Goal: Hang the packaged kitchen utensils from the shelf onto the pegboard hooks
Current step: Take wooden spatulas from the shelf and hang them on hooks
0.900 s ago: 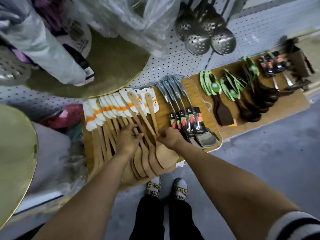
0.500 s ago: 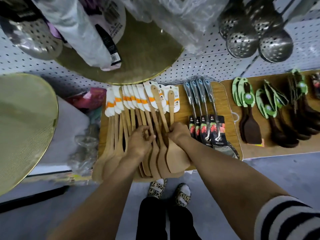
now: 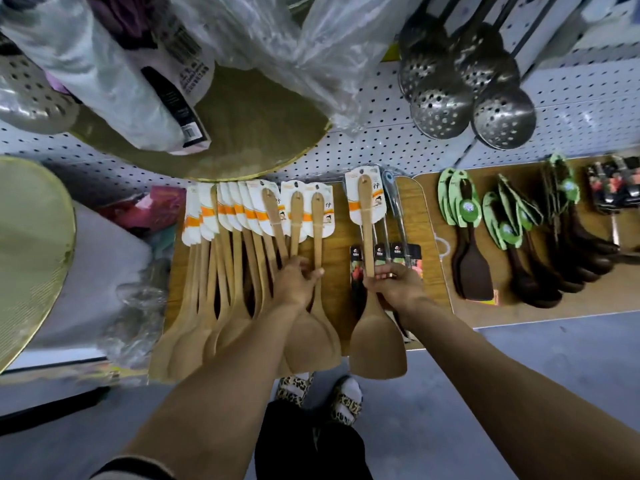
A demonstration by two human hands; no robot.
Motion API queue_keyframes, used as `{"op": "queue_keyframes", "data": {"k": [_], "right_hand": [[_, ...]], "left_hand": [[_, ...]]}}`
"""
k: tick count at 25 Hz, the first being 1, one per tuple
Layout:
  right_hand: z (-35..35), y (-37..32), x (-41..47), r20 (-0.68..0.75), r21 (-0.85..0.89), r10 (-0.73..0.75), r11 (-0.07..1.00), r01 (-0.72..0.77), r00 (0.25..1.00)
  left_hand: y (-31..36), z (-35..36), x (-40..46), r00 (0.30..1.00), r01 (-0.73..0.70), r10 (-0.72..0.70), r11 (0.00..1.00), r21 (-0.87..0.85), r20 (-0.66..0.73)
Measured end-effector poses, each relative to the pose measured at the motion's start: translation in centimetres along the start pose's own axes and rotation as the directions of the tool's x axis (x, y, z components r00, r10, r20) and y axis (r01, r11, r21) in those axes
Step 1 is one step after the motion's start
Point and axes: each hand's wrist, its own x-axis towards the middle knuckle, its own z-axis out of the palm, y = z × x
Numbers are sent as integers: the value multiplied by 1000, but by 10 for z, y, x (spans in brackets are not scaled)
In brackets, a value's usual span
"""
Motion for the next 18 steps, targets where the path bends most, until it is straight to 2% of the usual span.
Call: {"op": "queue_keyframes", "data": {"k": [3,7,9,14,18], "right_hand": [[-16,5,-5,-6,83,4,997,-4,1000],[-24,4,-13,32,150,-9,989,5,999],[-23,3,-15,51,161,-19,987,10,999],[-14,0,-13,68,141,-27,990,17,997],[-9,4,-13,48,177,-13,984,5,999]], "left_hand": [[12,13,8,999,22,-17,993,117,-45],[13,8,3,943,83,9,961,262,-332],[4,-3,5,913,151,-10,937,315,-407],[4,-22,18,960,174,-27,836,520,-278],[10,-21,23,959,180,-33,837,517,-282]]}}
